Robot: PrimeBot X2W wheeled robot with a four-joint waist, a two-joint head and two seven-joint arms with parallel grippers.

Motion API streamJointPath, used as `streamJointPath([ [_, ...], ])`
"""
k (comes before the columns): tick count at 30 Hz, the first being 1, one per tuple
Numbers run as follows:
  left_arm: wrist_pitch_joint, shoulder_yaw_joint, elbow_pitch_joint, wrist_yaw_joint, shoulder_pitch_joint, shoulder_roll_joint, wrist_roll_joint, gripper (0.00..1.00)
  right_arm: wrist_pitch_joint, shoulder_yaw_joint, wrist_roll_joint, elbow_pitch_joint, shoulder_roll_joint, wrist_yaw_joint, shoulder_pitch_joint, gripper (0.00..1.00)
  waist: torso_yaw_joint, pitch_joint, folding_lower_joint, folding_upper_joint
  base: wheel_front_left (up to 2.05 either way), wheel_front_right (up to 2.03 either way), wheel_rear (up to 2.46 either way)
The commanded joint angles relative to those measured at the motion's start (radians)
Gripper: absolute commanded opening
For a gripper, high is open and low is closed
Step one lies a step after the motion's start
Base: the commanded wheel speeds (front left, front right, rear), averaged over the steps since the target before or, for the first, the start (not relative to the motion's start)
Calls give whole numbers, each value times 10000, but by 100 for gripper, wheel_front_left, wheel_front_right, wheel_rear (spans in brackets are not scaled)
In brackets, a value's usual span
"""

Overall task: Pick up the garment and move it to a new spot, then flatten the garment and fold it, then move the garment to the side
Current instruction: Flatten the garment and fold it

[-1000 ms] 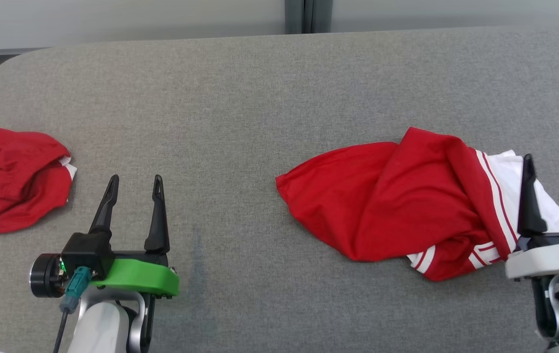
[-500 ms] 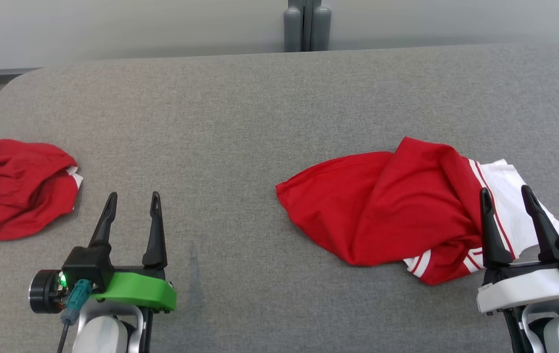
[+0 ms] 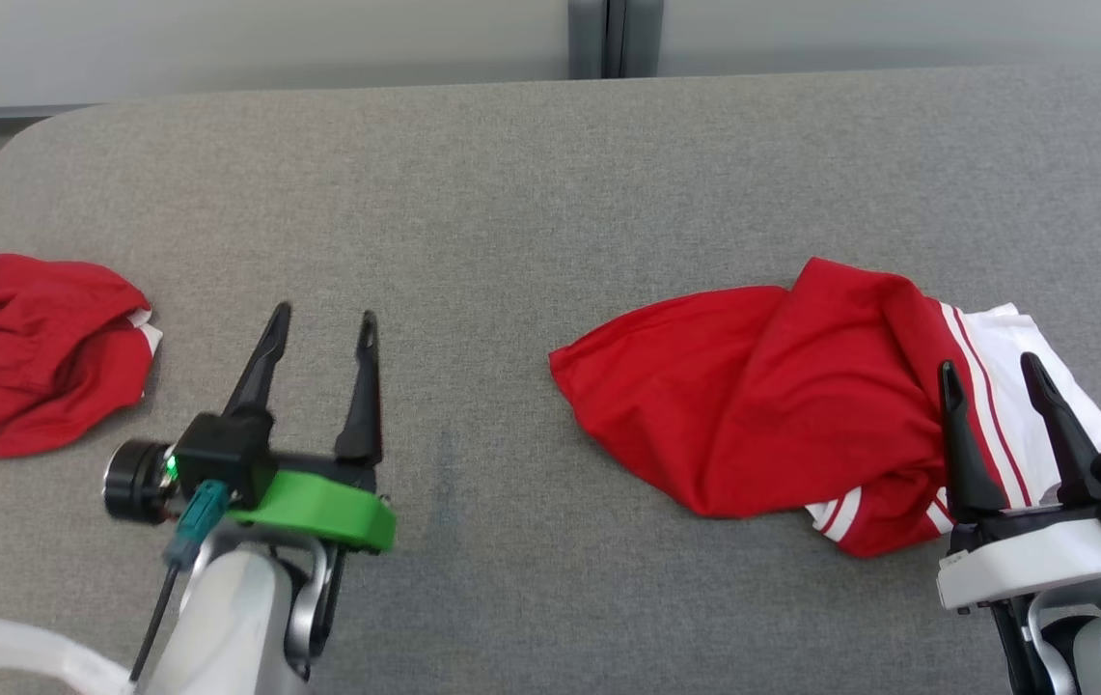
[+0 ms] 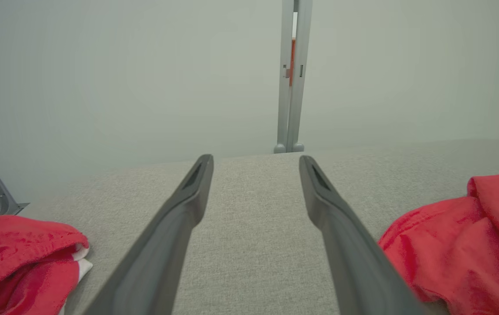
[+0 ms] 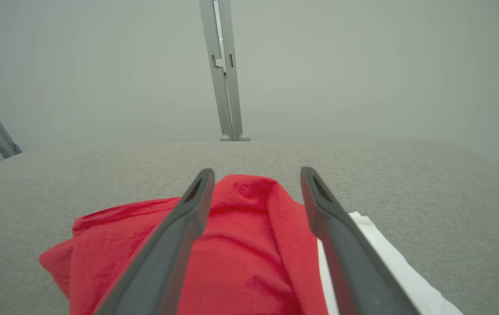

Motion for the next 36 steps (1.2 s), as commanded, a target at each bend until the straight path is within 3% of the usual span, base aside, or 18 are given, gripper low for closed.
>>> streamJointPath([
  [1, 124, -254, -16, -217, -537, -104, 94, 100, 23, 13, 42, -98, -67, -14, -166, 100, -1, 316, 0, 0, 0, 0, 0],
  [7, 1382, -1959, 1042, -928, -2657, -460, -149, 100, -29, 255, 151, -87, -104, -14, -616, 100, -432, 1018, 0, 0, 0, 0, 0],
  [17, 2945, -4076, 5053, -1114, -4723, -575, -1570, 100, -323, 623, 420, 394, -7, -14, -1080, 100, -1396, 1617, 0, 0, 0, 0, 0],
  [18, 2990, -4205, 5408, -1116, -4835, -579, -1733, 75, -360, 619, 436, 443, -3, -14, -1083, 100, -1440, 1631, 0, 0, 0, 0, 0],
  [19, 3004, -4274, 5667, -1117, -4927, -574, -1843, 42, -385, 598, 427, 482, 6, -14, -1088, 100, -1462, 1642, 0, 0, 0, 0, 0],
  [20, 3020, -4358, 5965, -1117, -4998, -576, -1970, 0, -409, 574, 445, 538, 29, -14, -1089, 100, -1481, 1645, 0, 0, 0, 0, 0],
  [27, 1868, -4268, 6813, -1082, -5064, -428, -2422, 0, -518, 323, 482, 721, 70, -14, -1003, 100, -1294, 1497, 0, 0, 0, 0, 0],
  [31, 771, -3872, 6480, -720, -4600, -237, -2633, 0, -534, 152, 491, 728, 98, -14, -883, 100, -1007, 1314, 0, 0, 0, 0, 0],
  [36, 163, -3387, 5279, -16, -3505, 271, -2822, 0, -412, -22, 495, 652, 143, -14, -695, 100, -575, 1132, 0, 0, 0, 0, 0],
])
